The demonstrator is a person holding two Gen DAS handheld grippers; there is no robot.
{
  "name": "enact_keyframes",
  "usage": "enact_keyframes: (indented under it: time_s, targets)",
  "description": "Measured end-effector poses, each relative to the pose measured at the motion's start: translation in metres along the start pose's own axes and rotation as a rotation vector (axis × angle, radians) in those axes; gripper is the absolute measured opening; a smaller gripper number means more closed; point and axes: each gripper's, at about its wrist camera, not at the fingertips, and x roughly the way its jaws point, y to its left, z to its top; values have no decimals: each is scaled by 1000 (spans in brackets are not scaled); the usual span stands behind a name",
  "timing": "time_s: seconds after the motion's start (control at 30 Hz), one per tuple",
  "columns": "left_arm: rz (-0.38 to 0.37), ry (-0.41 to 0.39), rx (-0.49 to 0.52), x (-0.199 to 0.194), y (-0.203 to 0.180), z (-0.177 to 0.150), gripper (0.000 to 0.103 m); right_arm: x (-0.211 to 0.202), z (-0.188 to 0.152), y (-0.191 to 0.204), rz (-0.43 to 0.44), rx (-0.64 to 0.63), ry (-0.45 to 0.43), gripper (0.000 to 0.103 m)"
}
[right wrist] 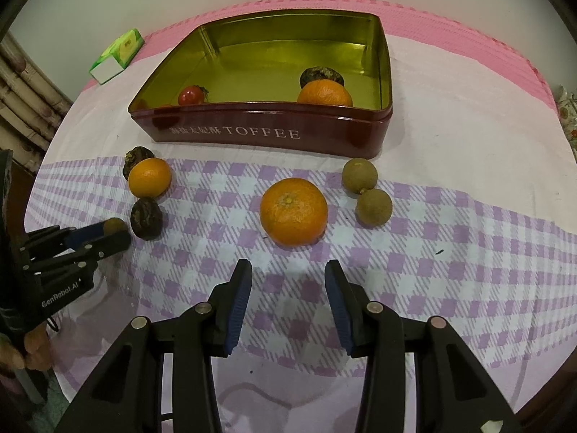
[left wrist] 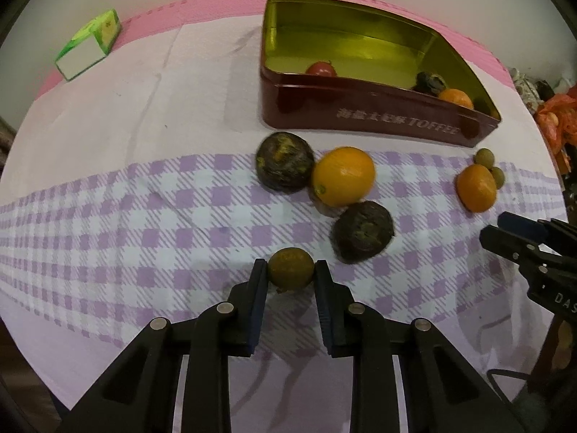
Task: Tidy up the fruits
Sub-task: 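Grasp a small olive-green fruit with the left gripper while the right grasps a mandarin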
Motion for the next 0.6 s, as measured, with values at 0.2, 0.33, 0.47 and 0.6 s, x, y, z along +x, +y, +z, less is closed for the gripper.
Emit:
enact_keyframes:
  time_s: [0.2, 0.33, 0.47, 0.6]
  targets:
    - [7, -16, -5, 0, 10, 9, 27, 12, 7, 7, -12, -10, 14, 40]
    - [8, -28, -1, 2, 10, 11, 27, 16, 11, 10, -20, -17, 13, 40]
    - [4, -35, 0, 4, 12, 14, 27, 18, 19, 10, -30, -17, 9, 41]
    - [-8, -37, -4, 3, 14, 14, 27, 21, 28, 10, -42, -15, 6, 41]
